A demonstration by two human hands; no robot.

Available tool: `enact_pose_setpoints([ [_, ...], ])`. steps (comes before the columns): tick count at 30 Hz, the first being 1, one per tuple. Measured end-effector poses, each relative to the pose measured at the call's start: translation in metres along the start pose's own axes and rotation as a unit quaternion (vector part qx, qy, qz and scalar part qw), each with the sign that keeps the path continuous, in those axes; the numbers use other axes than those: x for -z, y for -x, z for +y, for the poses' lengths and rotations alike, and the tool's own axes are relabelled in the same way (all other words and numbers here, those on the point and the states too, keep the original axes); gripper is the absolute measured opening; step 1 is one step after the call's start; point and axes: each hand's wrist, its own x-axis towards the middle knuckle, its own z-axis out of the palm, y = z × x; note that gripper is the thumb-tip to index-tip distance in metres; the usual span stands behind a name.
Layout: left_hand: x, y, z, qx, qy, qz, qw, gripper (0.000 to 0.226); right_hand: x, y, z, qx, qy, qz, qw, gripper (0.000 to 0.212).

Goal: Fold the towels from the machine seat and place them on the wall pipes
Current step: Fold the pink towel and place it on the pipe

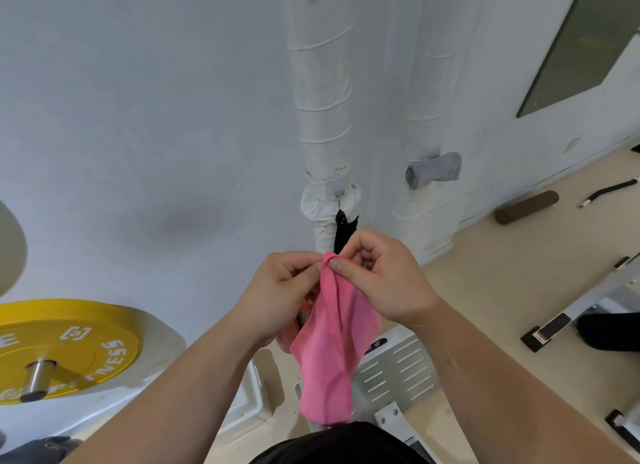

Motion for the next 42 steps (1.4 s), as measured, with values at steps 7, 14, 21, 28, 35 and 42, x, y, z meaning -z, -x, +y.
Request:
enact_pose_setpoints([
  [7,0.002,0.005,0.005,-0.011,0.045,0.029,0.999,0.023,-0.006,-0.001,-0.010,-0.003,-0.017,0.029,0.999,0.022],
  [14,0.002,0.009,0.007,-0.046,0.010,0.079,0.996,0.022,-0.007,-0.004,-0.011,-0.002,-0.031,0.017,0.999,0.021],
  [21,0.003,0.013,0.011,-0.074,-0.045,0.088,0.992,0.025,-0.008,-0.005,-0.011,-0.006,-0.052,0.011,0.999,0.020],
  [28,0.002,0.016,0.016,-0.079,-0.034,0.116,0.990,0.023,-0.007,-0.006,-0.010,0.001,-0.060,0.005,0.998,0.020],
  [35,0.003,0.007,0.013,-0.085,-0.003,0.131,0.988,0.014,-0.007,-0.010,-0.005,0.006,-0.023,-0.015,1.000,0.017],
  [42,0.052,-0.025,0.012,-0.116,0.007,0.235,0.965,0.021,0.021,-0.022,0.043,0.079,0.286,-0.095,0.950,0.046],
])
